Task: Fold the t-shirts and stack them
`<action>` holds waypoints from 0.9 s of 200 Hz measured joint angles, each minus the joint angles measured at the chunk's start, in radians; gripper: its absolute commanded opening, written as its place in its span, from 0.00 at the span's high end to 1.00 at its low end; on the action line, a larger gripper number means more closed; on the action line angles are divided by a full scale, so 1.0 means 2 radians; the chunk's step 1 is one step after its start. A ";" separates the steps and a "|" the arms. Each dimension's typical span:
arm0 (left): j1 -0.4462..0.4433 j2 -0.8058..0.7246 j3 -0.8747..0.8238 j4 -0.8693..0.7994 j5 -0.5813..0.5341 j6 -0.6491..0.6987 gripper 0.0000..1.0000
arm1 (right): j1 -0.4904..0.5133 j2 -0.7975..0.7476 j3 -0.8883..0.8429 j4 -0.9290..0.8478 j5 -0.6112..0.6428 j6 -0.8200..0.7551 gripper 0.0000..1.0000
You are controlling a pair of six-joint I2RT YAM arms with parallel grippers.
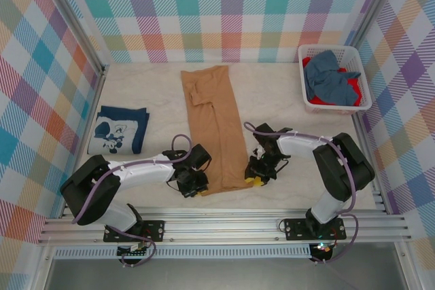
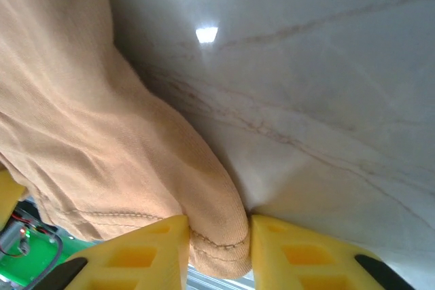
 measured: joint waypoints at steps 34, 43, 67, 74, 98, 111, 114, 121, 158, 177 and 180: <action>0.000 -0.001 0.002 -0.002 -0.001 0.002 1.00 | 0.004 0.000 -0.004 0.007 -0.002 0.019 1.00; 0.000 -0.003 0.002 -0.002 -0.003 0.002 1.00 | 0.004 -0.003 -0.004 0.008 -0.002 0.024 1.00; -0.001 -0.024 0.002 -0.004 -0.018 0.003 1.00 | 0.006 -0.016 -0.002 0.001 -0.002 0.031 1.00; -0.001 -0.035 0.003 -0.007 -0.022 0.003 1.00 | 0.007 -0.020 0.002 -0.006 -0.003 0.031 1.00; -0.001 -0.075 0.012 -0.027 -0.035 0.002 1.00 | 0.007 -0.036 0.028 -0.033 -0.006 0.032 1.00; -0.001 -0.085 0.023 -0.035 -0.044 0.002 1.00 | 0.007 -0.041 0.051 -0.048 -0.006 0.032 1.00; -0.001 -0.087 0.026 -0.037 -0.047 0.002 1.00 | 0.007 -0.041 0.056 -0.051 -0.007 0.032 1.00; -0.001 -0.089 0.033 -0.041 -0.052 0.002 1.00 | 0.007 -0.042 0.069 -0.056 -0.006 0.032 1.00; 0.028 -0.097 0.055 -0.052 -0.075 0.002 1.00 | -0.005 -0.029 0.136 -0.082 -0.005 0.031 1.00; 0.061 -0.095 0.060 -0.051 -0.078 0.002 1.00 | -0.015 0.000 0.183 -0.090 -0.005 0.030 1.00; 0.066 -0.095 0.062 -0.052 -0.078 0.002 1.00 | -0.017 0.006 0.191 -0.091 -0.005 0.030 1.00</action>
